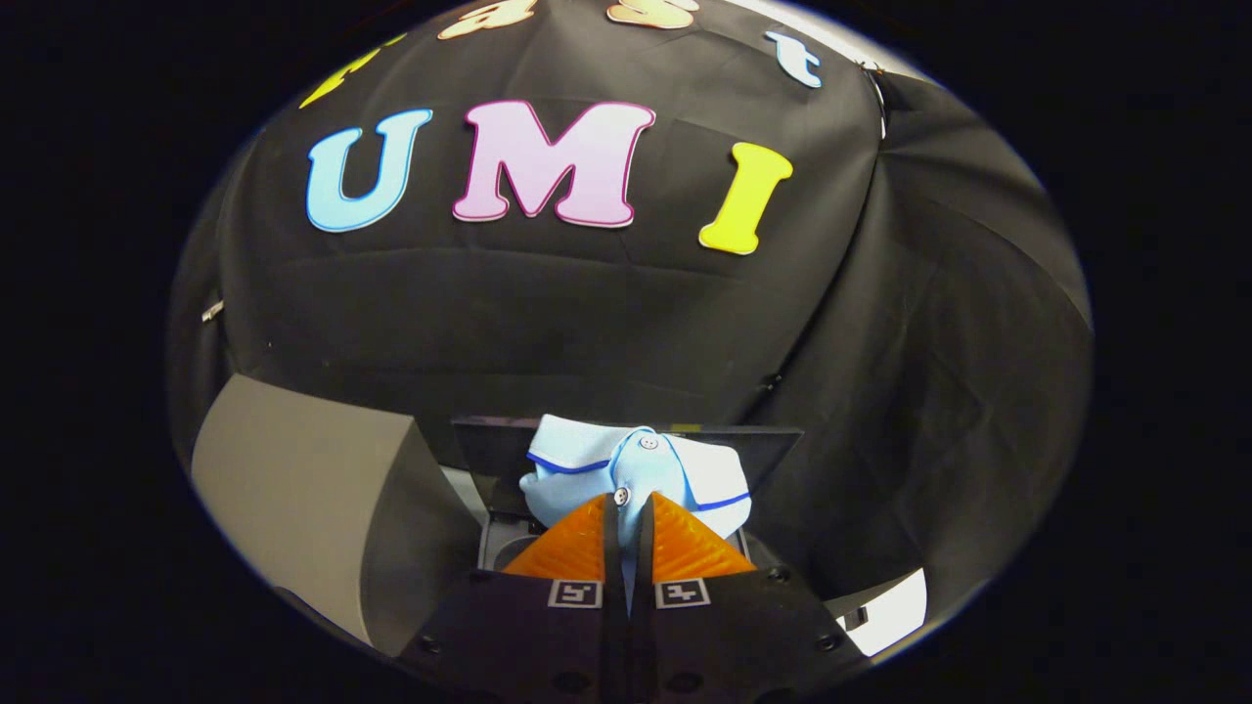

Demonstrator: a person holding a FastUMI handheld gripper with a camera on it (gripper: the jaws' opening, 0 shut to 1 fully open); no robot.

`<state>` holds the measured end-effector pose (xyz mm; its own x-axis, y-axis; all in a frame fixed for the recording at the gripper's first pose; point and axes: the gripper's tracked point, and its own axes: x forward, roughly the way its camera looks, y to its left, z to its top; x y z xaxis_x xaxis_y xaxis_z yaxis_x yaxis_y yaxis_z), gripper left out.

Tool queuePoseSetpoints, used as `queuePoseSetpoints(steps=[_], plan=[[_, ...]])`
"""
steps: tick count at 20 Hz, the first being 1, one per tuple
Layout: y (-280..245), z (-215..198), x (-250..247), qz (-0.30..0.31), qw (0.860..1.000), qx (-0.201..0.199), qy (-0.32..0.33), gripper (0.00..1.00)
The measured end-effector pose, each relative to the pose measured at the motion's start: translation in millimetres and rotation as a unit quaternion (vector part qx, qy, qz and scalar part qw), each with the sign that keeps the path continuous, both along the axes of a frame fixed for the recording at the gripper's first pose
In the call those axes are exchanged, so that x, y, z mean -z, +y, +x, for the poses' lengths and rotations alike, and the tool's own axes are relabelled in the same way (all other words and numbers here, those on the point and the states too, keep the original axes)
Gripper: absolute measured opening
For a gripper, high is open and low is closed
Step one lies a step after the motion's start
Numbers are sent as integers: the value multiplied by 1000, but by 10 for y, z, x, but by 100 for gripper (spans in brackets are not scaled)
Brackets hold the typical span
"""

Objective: Put the clothes into the washing machine and then close the washing machine lid.

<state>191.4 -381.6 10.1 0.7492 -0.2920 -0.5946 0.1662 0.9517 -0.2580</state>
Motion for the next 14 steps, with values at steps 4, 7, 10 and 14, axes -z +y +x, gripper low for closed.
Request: queuePoseSetpoints(steps=[4,7,10,14], plan=[[-88,-67,428,14,999,1,30,5],[-124,-90,721,19,999,0,50,5],[-184,-134,985,16,997,-1,73,5],[-257,-133,1349,12,995,-3,100,5]])
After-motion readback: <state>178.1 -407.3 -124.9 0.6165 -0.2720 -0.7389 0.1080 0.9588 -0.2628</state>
